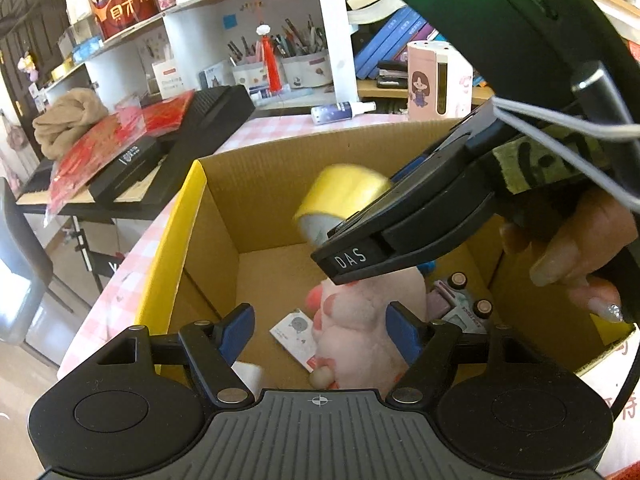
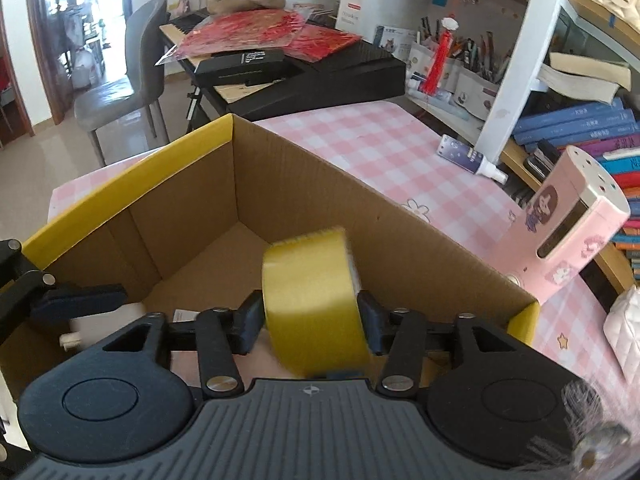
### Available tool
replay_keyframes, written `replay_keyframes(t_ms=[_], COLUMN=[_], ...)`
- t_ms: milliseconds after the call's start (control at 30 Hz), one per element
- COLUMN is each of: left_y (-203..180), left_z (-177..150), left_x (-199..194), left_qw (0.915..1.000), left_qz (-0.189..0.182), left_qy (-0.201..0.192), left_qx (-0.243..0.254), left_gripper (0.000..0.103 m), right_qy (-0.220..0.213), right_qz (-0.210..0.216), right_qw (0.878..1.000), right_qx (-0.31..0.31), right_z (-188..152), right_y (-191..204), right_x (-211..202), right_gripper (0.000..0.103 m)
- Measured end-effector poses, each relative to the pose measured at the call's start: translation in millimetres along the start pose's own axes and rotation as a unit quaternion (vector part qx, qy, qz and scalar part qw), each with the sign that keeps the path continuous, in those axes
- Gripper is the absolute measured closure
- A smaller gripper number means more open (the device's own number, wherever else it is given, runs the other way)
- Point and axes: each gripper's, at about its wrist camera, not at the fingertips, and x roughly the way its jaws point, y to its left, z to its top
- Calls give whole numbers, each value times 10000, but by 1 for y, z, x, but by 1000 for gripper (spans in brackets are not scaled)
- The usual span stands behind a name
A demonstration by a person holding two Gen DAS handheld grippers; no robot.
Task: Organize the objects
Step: 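Lower the charger into the box and open the left gripper while the right releases the tape roll, then lift both open grippers out of the box and move toward the mat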
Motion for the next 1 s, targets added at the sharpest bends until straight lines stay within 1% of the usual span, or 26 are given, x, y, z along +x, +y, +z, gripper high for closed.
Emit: replay_keyframes(t_ms=[33, 100, 233, 533, 700, 867, 1000], left_y=[0, 1, 4, 16, 25, 28, 32], left_z=[0, 0, 0, -9, -18, -28, -38], left_x=[-2, -5, -16, -40, -56, -72, -83], left_qw=[10000, 10000, 9997, 9979, 9966, 9958, 9953], left_qz=[3, 9, 10, 11, 12, 20, -77], left_qy=[-25, -85, -252, -564, -729, -858, -895], left_qx=[1, -4, -69, -310, -377, -330, -353], left_gripper=[28, 27, 21, 19, 18, 16, 16], right_qy=[-10, -27, -101, -621, -834, -1154, -1232], right_qz=[-16, -59, -132, -587, -926, -1344, -1620], right_qw=[10000, 10000, 9995, 9926, 9855, 9738, 9661], right_qx=[8, 15, 252, 859, 1154, 1427, 1589], right_z=[-1, -2, -8, -33, -52, -75, -92], right_y=[0, 0, -4, -3, 7, 23, 36], right_x=[-2, -7, -21, -74, -102, -131, -146], right_gripper=[47, 45, 40, 39, 38, 38, 37])
